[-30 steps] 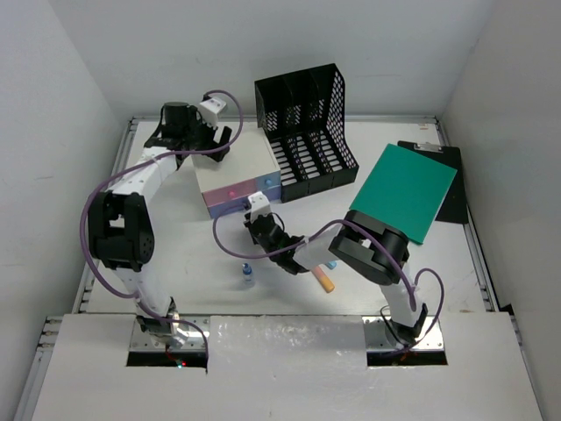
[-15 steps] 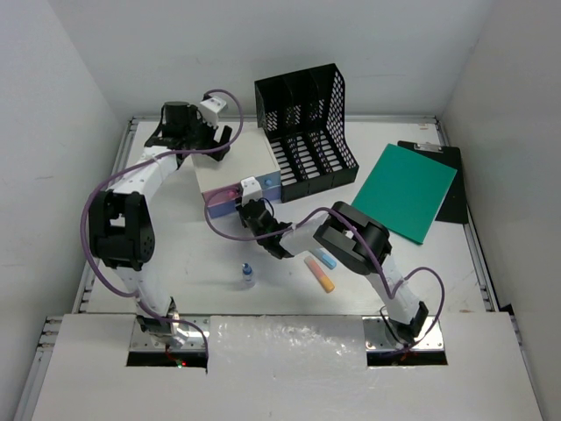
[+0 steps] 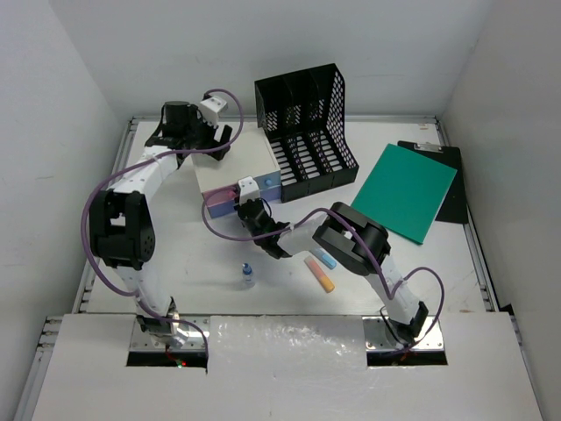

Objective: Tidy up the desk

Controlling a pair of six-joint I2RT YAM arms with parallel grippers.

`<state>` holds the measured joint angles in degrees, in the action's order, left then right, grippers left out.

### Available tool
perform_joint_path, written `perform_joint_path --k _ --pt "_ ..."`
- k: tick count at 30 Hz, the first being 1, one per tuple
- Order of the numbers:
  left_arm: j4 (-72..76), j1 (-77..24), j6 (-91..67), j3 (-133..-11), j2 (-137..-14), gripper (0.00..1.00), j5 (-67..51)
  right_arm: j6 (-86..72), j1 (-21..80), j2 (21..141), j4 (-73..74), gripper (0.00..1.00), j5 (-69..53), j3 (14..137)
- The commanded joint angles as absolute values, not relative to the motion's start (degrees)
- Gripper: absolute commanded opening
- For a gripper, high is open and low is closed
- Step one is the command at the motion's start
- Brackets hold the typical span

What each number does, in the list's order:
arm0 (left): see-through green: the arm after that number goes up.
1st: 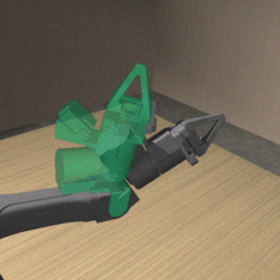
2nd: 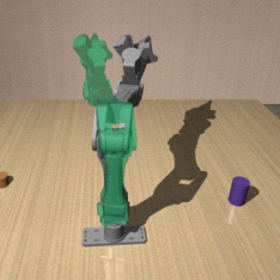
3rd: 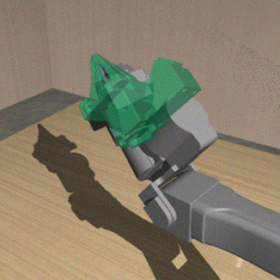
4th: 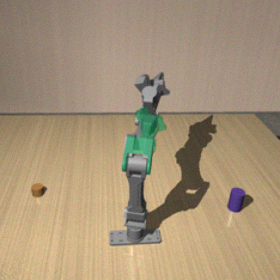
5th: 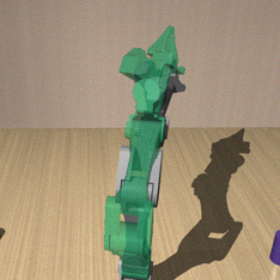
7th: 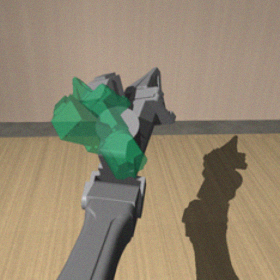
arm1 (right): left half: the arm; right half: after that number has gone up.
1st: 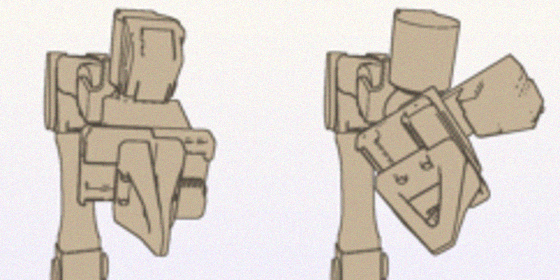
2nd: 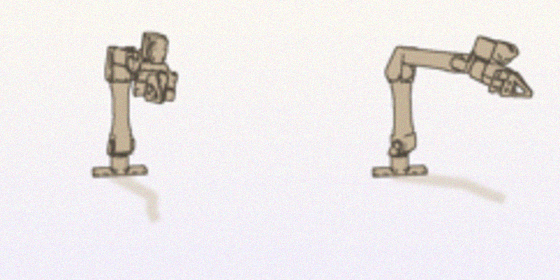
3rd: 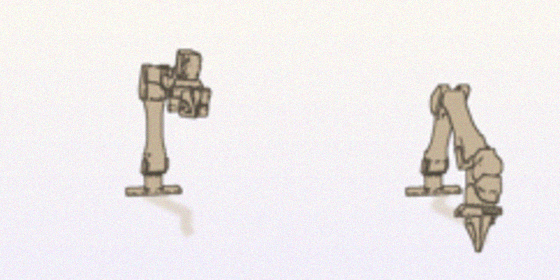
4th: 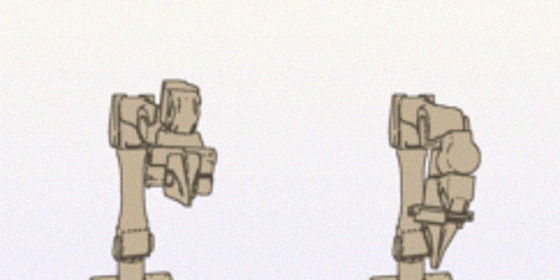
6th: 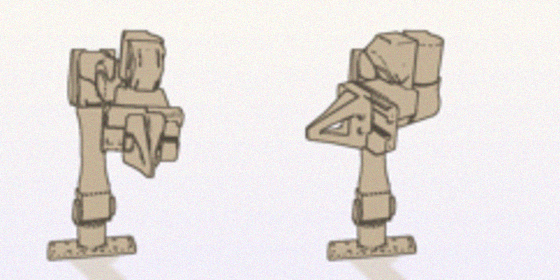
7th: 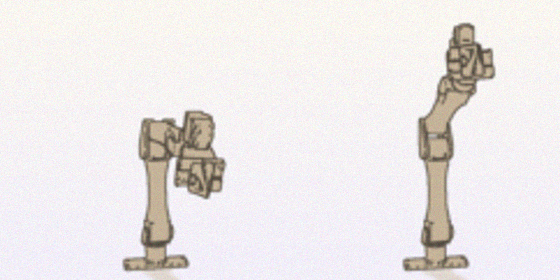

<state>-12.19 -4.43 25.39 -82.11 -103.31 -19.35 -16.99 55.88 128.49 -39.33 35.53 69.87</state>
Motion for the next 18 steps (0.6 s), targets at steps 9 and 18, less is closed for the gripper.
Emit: perform_joint_path --k 9,18 --pt "-18.1 -4.2 26.9 -81.2 -107.1 0.87 -17.1 -15.8 55.8 128.2 -43.1 0.05 37.8 73.7" --pt "-17.9 -4.1 26.7 -81.0 -107.3 0.87 -17.1 -15.8 56.2 126.3 -46.3 0.0 37.8 69.1"
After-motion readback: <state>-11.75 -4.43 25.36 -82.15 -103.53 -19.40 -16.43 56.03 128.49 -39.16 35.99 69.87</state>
